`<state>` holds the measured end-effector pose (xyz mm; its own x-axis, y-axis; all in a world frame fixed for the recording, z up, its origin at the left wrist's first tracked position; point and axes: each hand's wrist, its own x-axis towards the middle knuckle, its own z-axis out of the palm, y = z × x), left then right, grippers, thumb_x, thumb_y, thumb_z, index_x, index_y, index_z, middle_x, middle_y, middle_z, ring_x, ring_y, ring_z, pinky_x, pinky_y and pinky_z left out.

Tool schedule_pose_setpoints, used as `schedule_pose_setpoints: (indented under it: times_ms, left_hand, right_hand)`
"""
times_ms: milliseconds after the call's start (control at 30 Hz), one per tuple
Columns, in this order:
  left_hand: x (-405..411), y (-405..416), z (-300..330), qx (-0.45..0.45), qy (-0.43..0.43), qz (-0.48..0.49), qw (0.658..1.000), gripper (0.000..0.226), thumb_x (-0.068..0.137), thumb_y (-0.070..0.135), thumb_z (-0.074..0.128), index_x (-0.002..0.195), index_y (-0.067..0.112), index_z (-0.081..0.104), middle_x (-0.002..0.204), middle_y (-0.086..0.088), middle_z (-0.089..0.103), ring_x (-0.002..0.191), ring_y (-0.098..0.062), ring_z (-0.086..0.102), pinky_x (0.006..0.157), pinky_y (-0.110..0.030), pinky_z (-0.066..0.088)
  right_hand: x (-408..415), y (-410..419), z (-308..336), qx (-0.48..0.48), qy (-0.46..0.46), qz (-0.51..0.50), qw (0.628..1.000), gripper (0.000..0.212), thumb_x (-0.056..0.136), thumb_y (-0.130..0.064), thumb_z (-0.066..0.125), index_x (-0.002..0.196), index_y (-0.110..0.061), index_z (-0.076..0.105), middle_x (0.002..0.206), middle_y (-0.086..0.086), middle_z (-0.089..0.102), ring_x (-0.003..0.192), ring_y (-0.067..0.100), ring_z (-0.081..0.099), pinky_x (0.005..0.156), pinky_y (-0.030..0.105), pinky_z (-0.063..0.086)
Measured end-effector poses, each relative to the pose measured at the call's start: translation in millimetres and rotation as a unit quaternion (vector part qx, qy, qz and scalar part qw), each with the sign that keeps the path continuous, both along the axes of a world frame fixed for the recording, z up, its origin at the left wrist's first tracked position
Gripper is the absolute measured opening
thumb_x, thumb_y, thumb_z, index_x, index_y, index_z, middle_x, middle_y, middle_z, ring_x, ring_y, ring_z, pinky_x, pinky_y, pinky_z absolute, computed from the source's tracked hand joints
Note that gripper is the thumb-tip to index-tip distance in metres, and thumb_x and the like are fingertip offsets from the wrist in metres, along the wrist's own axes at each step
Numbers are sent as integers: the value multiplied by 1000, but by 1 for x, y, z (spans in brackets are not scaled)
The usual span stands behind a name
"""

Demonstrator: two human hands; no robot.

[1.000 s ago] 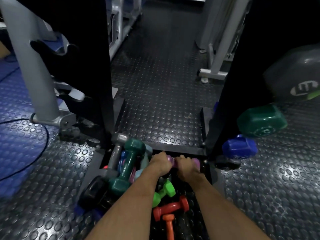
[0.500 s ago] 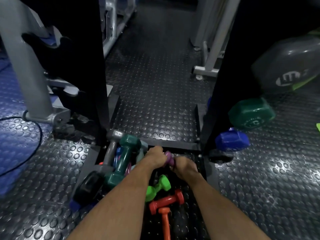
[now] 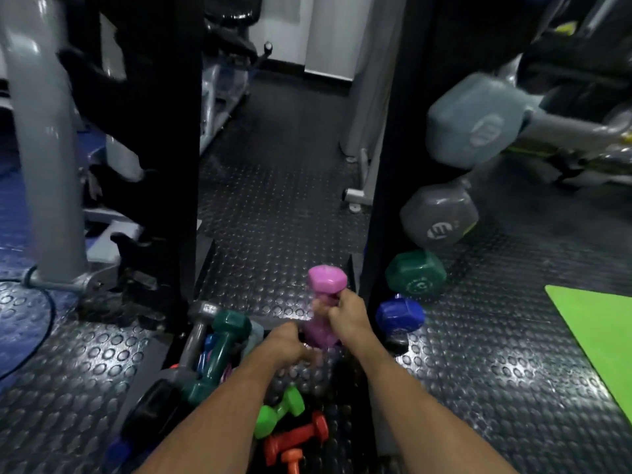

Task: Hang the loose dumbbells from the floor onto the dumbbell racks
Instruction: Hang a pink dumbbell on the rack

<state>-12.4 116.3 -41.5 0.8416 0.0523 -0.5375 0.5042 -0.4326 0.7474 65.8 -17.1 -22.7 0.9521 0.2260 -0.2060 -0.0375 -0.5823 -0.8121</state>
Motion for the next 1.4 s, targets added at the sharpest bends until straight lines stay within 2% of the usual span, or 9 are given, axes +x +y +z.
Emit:
schedule_pose_setpoints:
  times_ms: [67,200,400,633,767,867,1000,1133,1400]
  left_hand:
    - [0,1,16,-39,-25,26,999,41,63,19,92,100,19,73,98,-1,80,92,-19,75,86,-34,60]
    - [-3,6,62,-79,-63,78,992,22,74,8,86,88,13,69,73,0,71,67,-14,62,59,-23,50]
    - [-8,11,129,-94,-120,91,984,47,76,-8,81,114,1,55,90,-9,75,75,-17,71,62,-28,55]
    - [-12,-6,213,-167,-266,91,945,59,74,-18,74,126,-1,51,117,-28,68,93,-27,73,70,-30,63]
    - [-15,-15,276,-222,-334,19,916,77,54,3,90,124,13,60,115,-11,74,105,-24,73,89,-39,62]
    - [-15,-26,324,-230,-378,-13,897,74,62,0,94,127,16,61,117,-4,75,107,-18,73,91,-33,58]
    - [-19,-51,383,-244,-437,-11,866,68,73,2,90,130,18,57,123,-2,71,108,-13,71,89,-28,58]
    - [-18,-73,428,-186,-478,-19,858,66,71,35,94,125,25,57,117,4,72,109,-13,71,99,-37,58]
    - [4,-104,509,-131,-462,79,874,57,71,58,86,100,12,70,78,-7,76,64,-16,73,75,-45,65]
  right_hand:
    - [-7,1,25,45,-21,-14,999,12,84,-21,82,90,-17,72,86,2,76,82,18,72,79,35,58]
    - [-22,-1,73,86,-72,-8,994,15,82,-21,84,85,-19,70,79,-5,73,73,10,69,70,24,54]
    - [-57,-10,144,168,-122,-15,978,28,75,-8,87,88,-25,69,84,-3,77,74,1,72,68,17,52]
    - [-92,-32,228,269,-240,2,933,43,66,-1,92,105,-6,75,91,-1,78,81,5,70,71,21,53]
    - [-101,-48,292,334,-300,-11,893,20,74,-9,82,92,-9,74,82,-2,77,74,5,69,67,22,53]
    - [-101,-61,341,364,-327,-36,871,19,81,7,77,89,-10,75,82,5,77,75,14,71,67,29,55]
    - [-89,-77,408,406,-342,-60,845,13,87,-6,75,100,-7,73,95,10,78,87,21,71,82,36,57]
    - [-71,-87,470,434,-289,-87,849,16,92,-21,74,93,-5,70,81,9,71,77,22,68,74,42,59]
    - [-26,-80,563,348,-196,-112,910,28,88,-27,77,93,-2,69,71,1,64,60,12,60,62,28,56]
